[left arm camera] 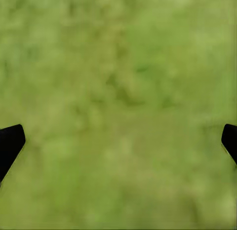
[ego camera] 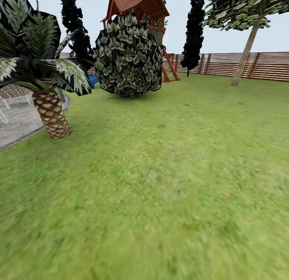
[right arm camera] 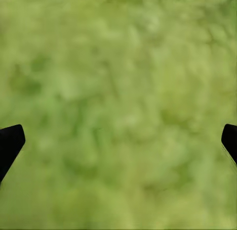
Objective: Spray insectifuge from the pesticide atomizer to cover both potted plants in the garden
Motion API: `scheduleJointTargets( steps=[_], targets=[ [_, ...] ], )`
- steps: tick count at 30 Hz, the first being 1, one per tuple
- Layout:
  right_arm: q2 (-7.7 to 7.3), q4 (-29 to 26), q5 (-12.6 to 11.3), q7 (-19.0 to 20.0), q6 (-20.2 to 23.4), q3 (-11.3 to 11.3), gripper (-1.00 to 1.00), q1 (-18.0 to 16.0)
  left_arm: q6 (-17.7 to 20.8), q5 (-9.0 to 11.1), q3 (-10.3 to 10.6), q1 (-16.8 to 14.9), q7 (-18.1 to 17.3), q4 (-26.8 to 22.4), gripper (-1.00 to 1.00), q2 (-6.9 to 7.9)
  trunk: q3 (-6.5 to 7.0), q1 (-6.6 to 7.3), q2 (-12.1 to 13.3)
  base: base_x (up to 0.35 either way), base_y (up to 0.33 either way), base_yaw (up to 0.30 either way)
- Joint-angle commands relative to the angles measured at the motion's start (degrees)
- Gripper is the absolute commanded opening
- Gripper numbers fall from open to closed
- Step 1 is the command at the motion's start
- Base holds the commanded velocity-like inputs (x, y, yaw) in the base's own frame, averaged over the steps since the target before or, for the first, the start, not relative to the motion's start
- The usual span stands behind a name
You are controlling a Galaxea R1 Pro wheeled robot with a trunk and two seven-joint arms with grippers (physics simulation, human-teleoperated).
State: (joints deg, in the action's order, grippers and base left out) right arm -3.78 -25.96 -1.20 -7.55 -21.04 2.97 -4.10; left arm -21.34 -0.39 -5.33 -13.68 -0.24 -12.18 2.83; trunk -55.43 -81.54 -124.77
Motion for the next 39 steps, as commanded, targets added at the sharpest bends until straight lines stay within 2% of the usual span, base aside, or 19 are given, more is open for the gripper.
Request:
scheduleJointTargets(
  steps=[1, 39],
  targets=[
    [-0.06, 0.0, -0.1, -0.4, -0.1, 0.3, 1.00, 0.0, -0.2, 0.0, -0.2, 0.0, 0.0, 0.1, 1.00, -0.02, -0.05, -0.03, 0.0, 0.339, 0.000, 0.000],
    [-0.07, -0.2, -0.2, -0.3, -0.2, 0.2, 1.00, 0.0, -0.2, 0.0, -0.2, 0.0, 0.0, 0.1, 1.00, -0.02, -0.05, -0.03, 0.0, 0.339, 0.000, 0.000]
  ],
)
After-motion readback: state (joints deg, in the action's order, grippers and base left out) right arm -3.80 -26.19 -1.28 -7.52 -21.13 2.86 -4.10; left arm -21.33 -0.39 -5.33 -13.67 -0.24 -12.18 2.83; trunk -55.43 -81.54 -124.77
